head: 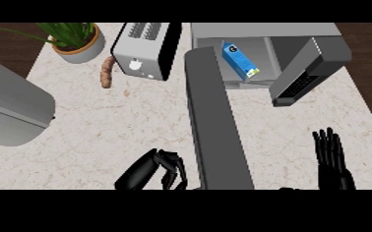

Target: Pick up the milk, place it into the microwave and close the microwave

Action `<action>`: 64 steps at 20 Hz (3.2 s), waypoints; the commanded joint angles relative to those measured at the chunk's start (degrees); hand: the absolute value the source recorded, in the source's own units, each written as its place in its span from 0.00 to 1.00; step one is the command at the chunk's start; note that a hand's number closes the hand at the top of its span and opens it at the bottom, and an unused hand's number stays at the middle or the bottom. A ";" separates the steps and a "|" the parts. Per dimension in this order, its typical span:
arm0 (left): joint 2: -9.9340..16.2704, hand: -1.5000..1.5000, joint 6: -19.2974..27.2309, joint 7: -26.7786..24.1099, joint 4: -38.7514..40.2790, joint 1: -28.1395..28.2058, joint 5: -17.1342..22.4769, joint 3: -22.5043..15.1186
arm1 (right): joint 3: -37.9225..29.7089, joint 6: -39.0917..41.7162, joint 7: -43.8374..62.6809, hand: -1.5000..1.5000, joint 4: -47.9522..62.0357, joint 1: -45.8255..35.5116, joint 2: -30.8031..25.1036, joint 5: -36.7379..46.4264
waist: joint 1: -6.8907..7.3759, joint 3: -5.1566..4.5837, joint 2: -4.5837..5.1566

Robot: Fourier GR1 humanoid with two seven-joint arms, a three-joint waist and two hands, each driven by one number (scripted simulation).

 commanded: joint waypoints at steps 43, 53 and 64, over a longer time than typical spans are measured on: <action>-6.30 0.00 44.74 -8.23 28.49 -47.60 44.15 -20.56 | 2.37 14.50 21.65 0.00 -42.59 9.84 -10.08 -18.44 | -16.92 -0.24 4.68; -6.30 0.00 46.81 -11.04 32.94 -52.67 48.86 -19.94 | 1.51 16.67 24.06 0.00 -42.91 6.93 -13.07 -23.11 | -19.19 -0.13 5.49; -6.30 0.00 47.58 -13.42 36.46 -56.05 53.66 -19.80 | 0.72 17.26 26.93 0.00 -42.96 4.90 -15.68 -26.64 | -21.18 -0.10 5.93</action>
